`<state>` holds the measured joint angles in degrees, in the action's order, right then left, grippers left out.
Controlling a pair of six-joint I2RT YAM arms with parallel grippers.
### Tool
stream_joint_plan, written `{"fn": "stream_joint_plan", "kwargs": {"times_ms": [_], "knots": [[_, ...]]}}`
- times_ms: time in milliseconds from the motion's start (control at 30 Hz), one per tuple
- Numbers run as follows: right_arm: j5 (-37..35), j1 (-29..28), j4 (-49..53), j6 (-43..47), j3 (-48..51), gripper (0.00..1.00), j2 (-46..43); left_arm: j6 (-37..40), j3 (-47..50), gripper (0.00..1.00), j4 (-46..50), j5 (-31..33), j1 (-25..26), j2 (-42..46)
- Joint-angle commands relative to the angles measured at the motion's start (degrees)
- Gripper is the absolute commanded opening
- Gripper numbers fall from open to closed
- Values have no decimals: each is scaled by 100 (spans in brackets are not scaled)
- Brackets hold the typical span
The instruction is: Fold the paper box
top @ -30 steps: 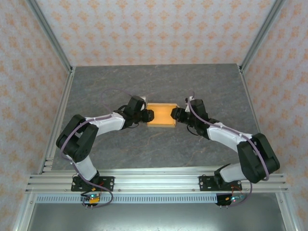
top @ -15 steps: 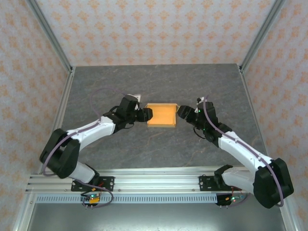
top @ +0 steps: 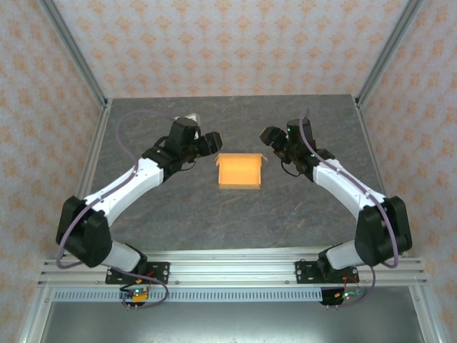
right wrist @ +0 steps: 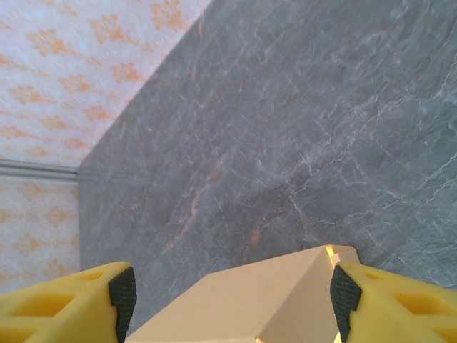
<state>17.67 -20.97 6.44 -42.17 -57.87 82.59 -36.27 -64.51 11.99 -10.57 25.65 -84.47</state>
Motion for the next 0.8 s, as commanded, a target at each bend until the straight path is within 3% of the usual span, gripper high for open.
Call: {"fn": "stream_joint_plan", "kwargs": {"times_ms": [0,233,467,667,767], "knots": [[350,-48,247,26,-158,74,159,-409,108,71,-145,-617,-180,-401],[836,-36,639,-596,-367,76,532,-857,-176,71,-561,-1467,-200,-1040],[1475,-57,-401,-1945,28,73,854,-1709,-146,69,-1094,-1728,-194,-1306],[1485,-78,-493,-1979,-6,59,985,-2461,126,51,-1741,-1893,-134,-1473],[1467,-75,-483,-2016,21,57,962,-2617,158,49,-1830,-1945,-32,-1513]]}}
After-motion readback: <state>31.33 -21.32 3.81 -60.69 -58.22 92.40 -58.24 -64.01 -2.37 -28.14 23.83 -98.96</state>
